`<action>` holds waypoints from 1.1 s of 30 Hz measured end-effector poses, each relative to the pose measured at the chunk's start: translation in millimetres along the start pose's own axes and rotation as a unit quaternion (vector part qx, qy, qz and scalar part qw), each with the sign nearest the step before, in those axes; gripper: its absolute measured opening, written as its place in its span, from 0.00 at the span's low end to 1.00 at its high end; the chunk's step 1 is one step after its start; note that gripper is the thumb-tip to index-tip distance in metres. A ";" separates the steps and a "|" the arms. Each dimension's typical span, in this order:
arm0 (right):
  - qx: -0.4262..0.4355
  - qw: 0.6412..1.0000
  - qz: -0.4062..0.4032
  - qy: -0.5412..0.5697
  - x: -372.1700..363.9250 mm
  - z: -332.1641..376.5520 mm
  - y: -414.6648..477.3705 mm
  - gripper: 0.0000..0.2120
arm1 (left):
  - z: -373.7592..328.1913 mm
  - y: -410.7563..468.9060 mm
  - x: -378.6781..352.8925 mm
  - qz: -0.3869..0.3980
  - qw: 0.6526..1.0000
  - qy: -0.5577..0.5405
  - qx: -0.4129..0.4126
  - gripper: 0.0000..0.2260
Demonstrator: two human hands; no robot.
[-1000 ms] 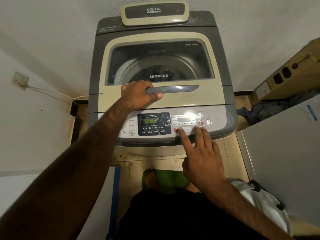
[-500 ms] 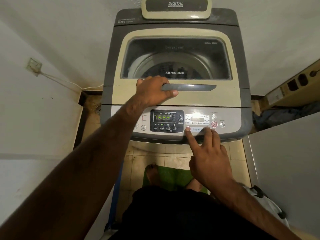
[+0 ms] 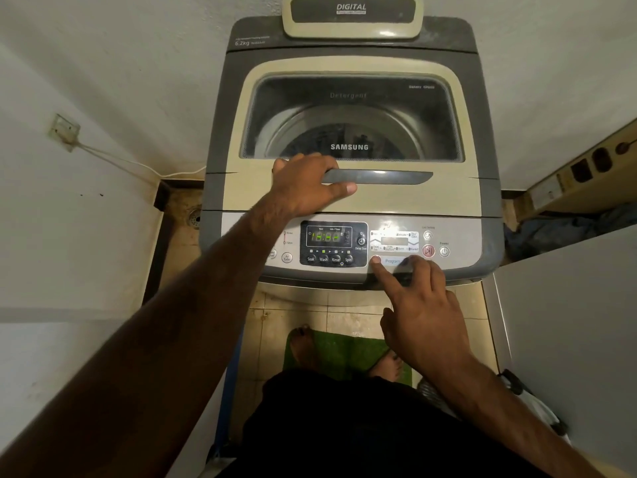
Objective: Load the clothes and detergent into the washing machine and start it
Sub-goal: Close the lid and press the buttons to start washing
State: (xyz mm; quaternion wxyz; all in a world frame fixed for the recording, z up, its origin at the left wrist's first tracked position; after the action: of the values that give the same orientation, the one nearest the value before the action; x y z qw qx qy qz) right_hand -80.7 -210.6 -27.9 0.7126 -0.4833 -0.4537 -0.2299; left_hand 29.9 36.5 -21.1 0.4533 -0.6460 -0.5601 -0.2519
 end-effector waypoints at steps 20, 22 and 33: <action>0.004 1.000 -0.004 -0.003 8.6 1.6 -0.9 0.40 | 2.0 -0.4 -0.6 0.013 1.000 0.002 -0.005 0.13; 0.004 1.000 -0.003 -0.003 9.3 1.9 -0.4 0.39 | 2.1 -0.2 -0.2 0.013 1.000 0.004 -0.005 0.13; -0.001 1.000 -0.008 0.028 10.9 1.9 3.7 0.36 | 5.2 1.8 -2.5 0.009 1.000 0.014 -0.006 0.13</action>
State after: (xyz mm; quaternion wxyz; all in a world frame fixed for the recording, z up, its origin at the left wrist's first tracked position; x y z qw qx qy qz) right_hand -73.4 -206.1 -20.0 0.7224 -0.4742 -0.4371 -0.2494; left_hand 30.1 39.9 -26.1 0.4597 -0.6503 -0.5459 -0.2604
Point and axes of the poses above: each hand's wrist, its own y-axis towards the middle knuckle, its own x-axis out of the back of the hand, z = x × y, the point moved 1 cm from there along y, towards the middle knuckle, and after that the axes turned 10 degrees about z, right-handed, at the moved point
